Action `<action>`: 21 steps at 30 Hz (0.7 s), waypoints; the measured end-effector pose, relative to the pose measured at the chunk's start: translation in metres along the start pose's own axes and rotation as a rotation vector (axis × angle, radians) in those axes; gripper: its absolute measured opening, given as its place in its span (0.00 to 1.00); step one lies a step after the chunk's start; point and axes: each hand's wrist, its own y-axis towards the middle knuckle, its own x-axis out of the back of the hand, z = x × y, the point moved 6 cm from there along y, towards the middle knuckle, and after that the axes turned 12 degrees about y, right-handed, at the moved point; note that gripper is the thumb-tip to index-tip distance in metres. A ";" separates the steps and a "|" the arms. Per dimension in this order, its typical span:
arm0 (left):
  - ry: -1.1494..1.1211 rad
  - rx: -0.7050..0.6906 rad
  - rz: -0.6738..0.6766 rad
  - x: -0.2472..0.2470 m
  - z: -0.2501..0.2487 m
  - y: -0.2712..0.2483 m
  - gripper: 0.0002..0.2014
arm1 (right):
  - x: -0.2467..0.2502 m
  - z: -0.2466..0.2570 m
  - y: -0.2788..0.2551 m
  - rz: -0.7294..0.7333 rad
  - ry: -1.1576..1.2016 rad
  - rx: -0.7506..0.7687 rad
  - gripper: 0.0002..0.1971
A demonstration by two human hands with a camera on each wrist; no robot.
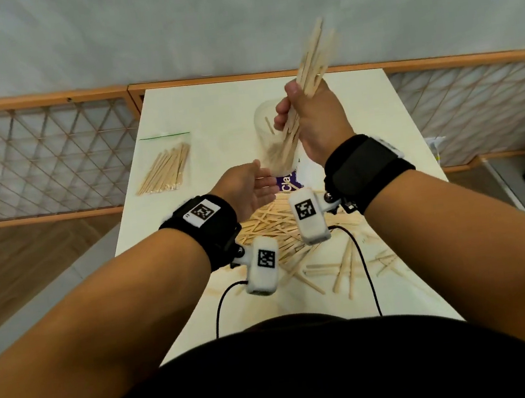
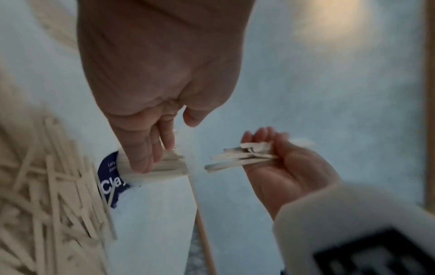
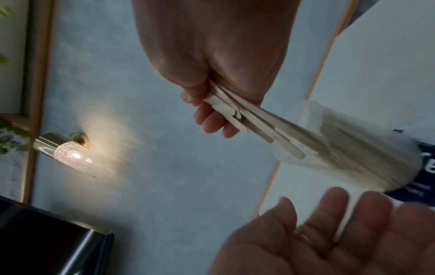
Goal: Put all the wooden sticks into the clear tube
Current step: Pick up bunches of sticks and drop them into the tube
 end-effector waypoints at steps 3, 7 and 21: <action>-0.310 0.159 0.129 -0.010 0.001 0.002 0.28 | -0.014 0.009 -0.004 0.091 0.046 0.020 0.05; -0.425 0.223 0.165 -0.020 -0.008 0.000 0.30 | -0.023 0.004 -0.013 0.175 0.043 0.004 0.04; -0.091 0.142 0.147 -0.022 -0.024 -0.005 0.23 | -0.009 0.018 0.006 0.188 -0.805 0.237 0.10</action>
